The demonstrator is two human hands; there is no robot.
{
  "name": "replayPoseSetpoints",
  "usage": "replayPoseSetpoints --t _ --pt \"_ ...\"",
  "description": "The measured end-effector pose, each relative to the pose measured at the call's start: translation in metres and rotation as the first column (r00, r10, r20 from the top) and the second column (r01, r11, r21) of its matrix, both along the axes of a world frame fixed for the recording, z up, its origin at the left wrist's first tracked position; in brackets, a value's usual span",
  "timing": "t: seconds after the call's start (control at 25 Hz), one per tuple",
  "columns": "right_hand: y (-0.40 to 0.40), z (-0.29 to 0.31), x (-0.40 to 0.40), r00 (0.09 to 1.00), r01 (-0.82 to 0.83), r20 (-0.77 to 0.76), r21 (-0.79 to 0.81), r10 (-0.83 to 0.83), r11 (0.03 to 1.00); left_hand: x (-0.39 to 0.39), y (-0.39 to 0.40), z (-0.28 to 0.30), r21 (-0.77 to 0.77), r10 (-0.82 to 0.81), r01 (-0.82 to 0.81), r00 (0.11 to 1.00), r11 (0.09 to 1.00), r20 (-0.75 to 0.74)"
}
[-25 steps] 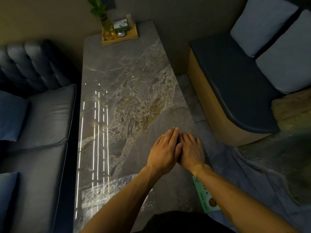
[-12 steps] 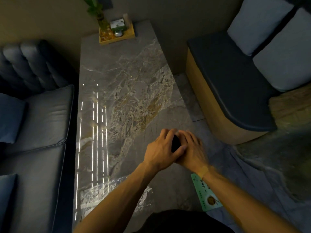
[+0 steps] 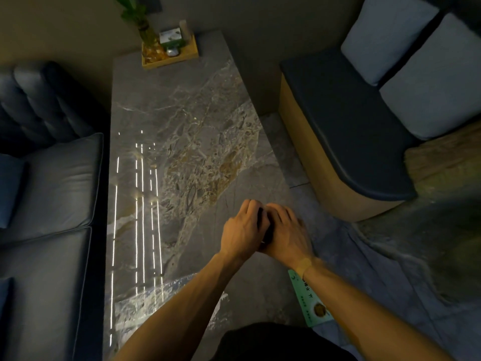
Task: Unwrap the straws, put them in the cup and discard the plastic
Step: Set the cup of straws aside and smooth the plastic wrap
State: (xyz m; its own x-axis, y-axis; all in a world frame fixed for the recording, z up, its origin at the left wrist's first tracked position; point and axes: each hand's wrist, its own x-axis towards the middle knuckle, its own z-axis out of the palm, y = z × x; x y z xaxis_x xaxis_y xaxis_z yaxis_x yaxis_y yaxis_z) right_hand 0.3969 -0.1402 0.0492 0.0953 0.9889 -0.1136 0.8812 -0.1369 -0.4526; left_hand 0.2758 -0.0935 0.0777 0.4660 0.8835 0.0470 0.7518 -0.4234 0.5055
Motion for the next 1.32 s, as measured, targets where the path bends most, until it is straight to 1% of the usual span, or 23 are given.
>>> replayPoseSetpoints --t 0.12,0.28,0.32,0.4,0.48,0.56,0.64,0.72,0.76,0.84,0.96,1.12,1.24,1.32 --pt "0.001 -0.003 -0.001 1.000 0.005 0.031 0.015 -0.006 1.000 0.000 -0.005 -0.002 0.025 -0.042 0.042 0.999 0.999 -0.029" --pt "0.001 -0.005 -0.001 0.998 -0.005 0.067 0.023 0.004 1.000 -0.001 -0.011 -0.005 0.095 -0.032 0.043 0.993 0.995 -0.110" --pt "0.001 -0.004 -0.001 0.998 -0.006 0.070 0.021 0.005 1.000 -0.002 -0.009 -0.005 0.084 -0.043 0.054 0.991 0.995 -0.130" --pt "0.001 -0.002 0.000 0.998 0.000 0.055 0.020 -0.001 1.000 -0.005 -0.005 -0.004 -0.002 -0.067 0.067 0.989 0.998 -0.131" --pt "0.001 -0.001 0.000 0.999 -0.001 0.033 0.010 0.001 1.000 -0.011 -0.003 -0.003 -0.125 -0.058 0.052 0.997 0.991 -0.043" --pt "0.000 -0.001 -0.001 1.000 -0.008 0.014 -0.004 0.008 1.000 -0.022 -0.003 -0.001 -0.235 0.030 -0.003 0.993 0.972 0.114" --pt "0.000 0.000 -0.001 1.000 -0.018 0.001 -0.019 0.018 1.000 -0.036 -0.006 -0.001 -0.330 0.119 -0.034 0.963 0.944 0.241" --pt "0.001 0.001 0.000 0.999 -0.036 0.020 -0.022 0.037 0.999 -0.050 -0.017 -0.005 -0.371 0.101 0.009 0.956 0.928 0.276" --pt "0.002 0.001 0.000 0.999 -0.043 0.031 -0.020 0.043 0.999 -0.054 -0.026 -0.007 -0.359 0.055 0.048 0.961 0.932 0.271" --pt "0.002 0.002 -0.001 0.999 -0.033 0.033 -0.014 0.034 0.999 -0.056 -0.042 -0.013 -0.269 -0.046 0.115 0.967 0.956 0.251" --pt "0.001 0.000 -0.002 1.000 -0.015 0.027 -0.002 0.015 1.000 -0.048 -0.052 -0.019 -0.112 -0.123 0.141 0.980 0.984 0.154" --pt "0.000 -0.004 -0.002 0.997 -0.021 0.074 -0.013 0.022 1.000 -0.040 -0.047 -0.020 -0.075 -0.133 0.133 0.991 0.988 0.005" --pt "0.001 -0.005 -0.004 0.994 -0.022 0.108 -0.017 0.024 1.000 -0.035 -0.045 -0.020 -0.062 -0.133 0.131 0.991 0.989 -0.032" --pt "0.002 -0.005 -0.003 0.995 -0.026 0.093 -0.007 0.026 1.000 -0.037 -0.044 -0.020 -0.054 -0.133 0.130 0.990 0.990 -0.053"
